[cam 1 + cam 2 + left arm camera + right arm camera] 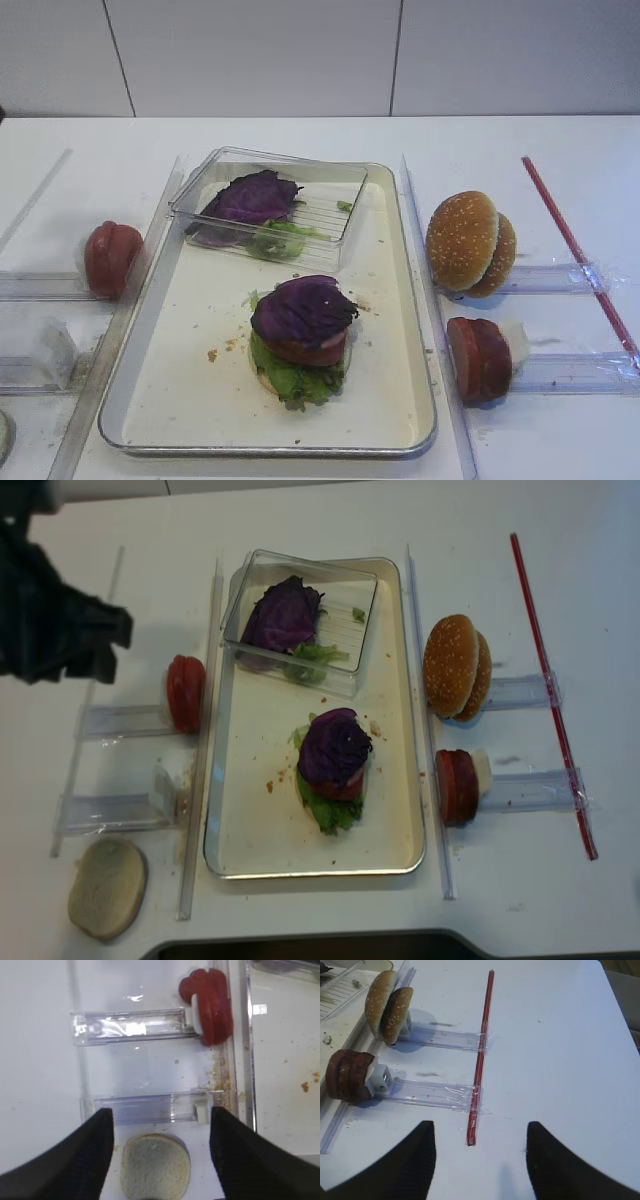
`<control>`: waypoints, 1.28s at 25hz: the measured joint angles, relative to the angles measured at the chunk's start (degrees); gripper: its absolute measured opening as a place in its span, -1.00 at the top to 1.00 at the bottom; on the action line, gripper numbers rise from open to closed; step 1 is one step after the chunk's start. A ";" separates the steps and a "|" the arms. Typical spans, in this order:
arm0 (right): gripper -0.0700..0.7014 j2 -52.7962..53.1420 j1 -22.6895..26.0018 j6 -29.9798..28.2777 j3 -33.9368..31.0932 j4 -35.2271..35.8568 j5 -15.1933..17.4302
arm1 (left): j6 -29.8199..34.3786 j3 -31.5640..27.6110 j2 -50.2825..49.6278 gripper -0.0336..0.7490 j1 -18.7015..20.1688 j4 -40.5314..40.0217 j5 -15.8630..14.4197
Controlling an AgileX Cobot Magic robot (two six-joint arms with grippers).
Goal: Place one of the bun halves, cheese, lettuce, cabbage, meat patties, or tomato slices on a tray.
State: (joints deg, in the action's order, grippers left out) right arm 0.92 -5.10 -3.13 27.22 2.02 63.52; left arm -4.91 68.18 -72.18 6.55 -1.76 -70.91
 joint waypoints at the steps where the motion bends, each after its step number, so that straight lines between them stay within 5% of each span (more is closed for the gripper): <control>1: -0.29 0.00 0.00 0.00 0.00 0.00 0.00 | 0.00 -1.02 1.48 -0.09 -1.09 0.00 0.00; 21: -0.29 0.00 0.00 0.00 0.00 0.00 0.00 | 0.00 -31.24 42.42 -0.09 -3.15 0.22 -1.01; 32: -0.29 0.00 0.00 0.00 0.00 -0.09 0.00 | 4.91 -34.47 53.21 -0.08 -3.15 4.21 -1.27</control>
State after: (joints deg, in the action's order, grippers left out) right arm 0.92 -5.10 -3.13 27.22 1.93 63.52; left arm 0.00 33.71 -18.97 3.41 2.45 -72.17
